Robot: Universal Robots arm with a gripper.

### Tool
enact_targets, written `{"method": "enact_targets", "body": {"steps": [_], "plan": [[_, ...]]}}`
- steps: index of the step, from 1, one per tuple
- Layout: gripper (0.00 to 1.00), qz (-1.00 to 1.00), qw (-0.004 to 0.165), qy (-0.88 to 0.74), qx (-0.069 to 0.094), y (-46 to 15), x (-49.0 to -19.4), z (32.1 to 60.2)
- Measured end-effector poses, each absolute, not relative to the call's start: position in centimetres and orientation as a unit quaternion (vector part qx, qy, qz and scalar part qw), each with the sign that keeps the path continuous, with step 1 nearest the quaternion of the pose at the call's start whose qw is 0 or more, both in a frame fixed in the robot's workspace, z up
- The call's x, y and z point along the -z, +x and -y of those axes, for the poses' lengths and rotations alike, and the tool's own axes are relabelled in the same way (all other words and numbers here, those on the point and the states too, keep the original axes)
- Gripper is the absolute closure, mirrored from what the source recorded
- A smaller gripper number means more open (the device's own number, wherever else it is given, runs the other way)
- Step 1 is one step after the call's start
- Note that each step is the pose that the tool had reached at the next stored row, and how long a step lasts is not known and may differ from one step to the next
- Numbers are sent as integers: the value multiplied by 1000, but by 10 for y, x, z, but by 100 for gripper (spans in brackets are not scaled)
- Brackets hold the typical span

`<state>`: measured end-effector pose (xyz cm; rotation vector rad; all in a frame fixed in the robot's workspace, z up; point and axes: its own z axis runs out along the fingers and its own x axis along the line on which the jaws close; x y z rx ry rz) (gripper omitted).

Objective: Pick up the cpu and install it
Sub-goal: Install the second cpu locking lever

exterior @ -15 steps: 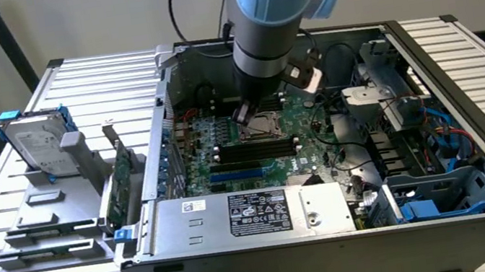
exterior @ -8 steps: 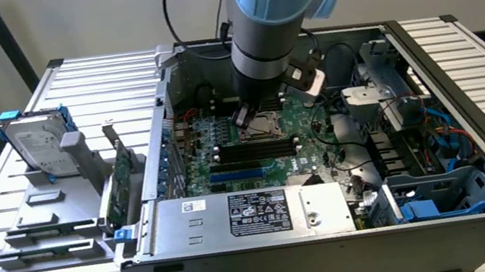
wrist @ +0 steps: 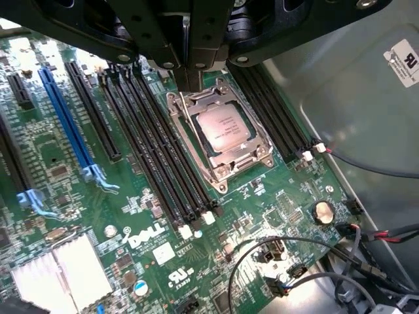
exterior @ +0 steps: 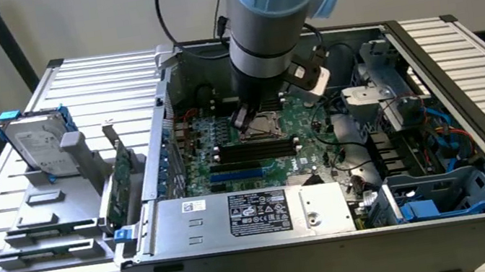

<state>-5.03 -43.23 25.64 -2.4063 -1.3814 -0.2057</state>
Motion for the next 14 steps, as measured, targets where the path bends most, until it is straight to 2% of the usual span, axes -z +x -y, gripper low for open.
{"method": "enact_targets", "body": {"steps": [14], "plan": [[89,484,175,-854,80,-64,-244,435]]}}
